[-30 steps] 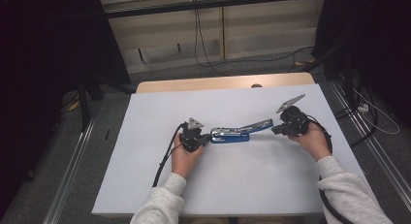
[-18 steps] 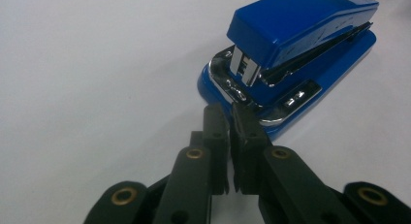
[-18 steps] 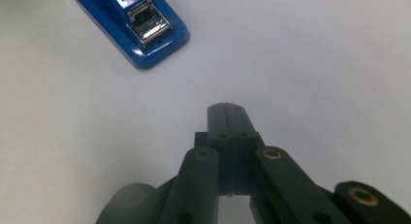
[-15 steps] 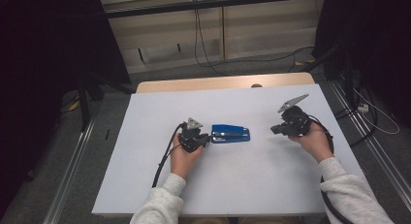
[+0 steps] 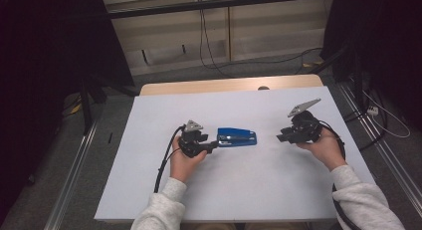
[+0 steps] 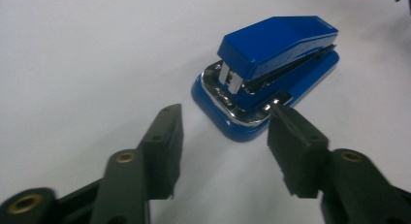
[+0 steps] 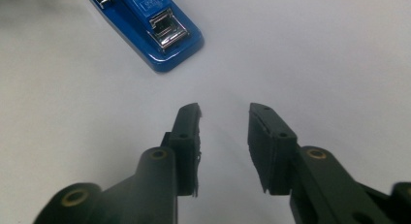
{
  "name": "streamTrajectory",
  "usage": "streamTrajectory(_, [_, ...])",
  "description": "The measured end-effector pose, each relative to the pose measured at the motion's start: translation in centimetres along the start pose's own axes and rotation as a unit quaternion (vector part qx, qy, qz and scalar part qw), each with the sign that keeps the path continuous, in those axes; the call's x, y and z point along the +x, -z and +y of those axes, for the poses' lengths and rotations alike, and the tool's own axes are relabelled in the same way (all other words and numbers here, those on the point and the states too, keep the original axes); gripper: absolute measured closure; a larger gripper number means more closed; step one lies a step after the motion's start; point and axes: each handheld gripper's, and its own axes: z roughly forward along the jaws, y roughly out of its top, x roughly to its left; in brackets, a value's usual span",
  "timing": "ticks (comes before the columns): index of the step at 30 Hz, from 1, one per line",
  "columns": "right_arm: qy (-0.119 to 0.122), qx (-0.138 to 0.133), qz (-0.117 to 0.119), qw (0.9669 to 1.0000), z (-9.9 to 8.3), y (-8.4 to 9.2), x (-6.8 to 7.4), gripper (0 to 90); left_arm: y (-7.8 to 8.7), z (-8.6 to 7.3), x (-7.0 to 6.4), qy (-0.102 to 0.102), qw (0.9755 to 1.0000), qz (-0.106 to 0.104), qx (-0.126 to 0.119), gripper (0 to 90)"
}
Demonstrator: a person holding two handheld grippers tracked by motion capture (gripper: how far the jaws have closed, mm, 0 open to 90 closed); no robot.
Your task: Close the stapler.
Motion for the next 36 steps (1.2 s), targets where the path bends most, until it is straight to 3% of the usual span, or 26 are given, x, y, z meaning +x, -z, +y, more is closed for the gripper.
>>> streamTrajectory(12, [-0.001, -0.011, 0.001, 0.9999, 0.0, 0.1, 0.2, 49.3, 0.8, 0.0, 0.0, -0.004, 0.9999, -0.011, -0.007, 21.0])
streamTrajectory(16, [-0.002, -0.015, 0.001, 0.9999, 0.1, 0.2, 0.3, 42.8, 1.2, -0.1, -0.1, -0.005, 0.9996, -0.024, -0.011, 15.2])
streamTrajectory(27, [0.003, -0.02, 0.01, 0.9997, -0.2, 0.5, 1.4, 27.9, 3.3, -0.5, 0.2, -0.009, 0.999, -0.033, -0.03, 10.8])
streamTrajectory(36, [0.008, -0.019, 0.018, 0.9996, -0.6, 0.7, 2.4, 21.1, 5.3, -1.7, 0.8, -0.014, 0.9983, -0.035, -0.044, 8.7])
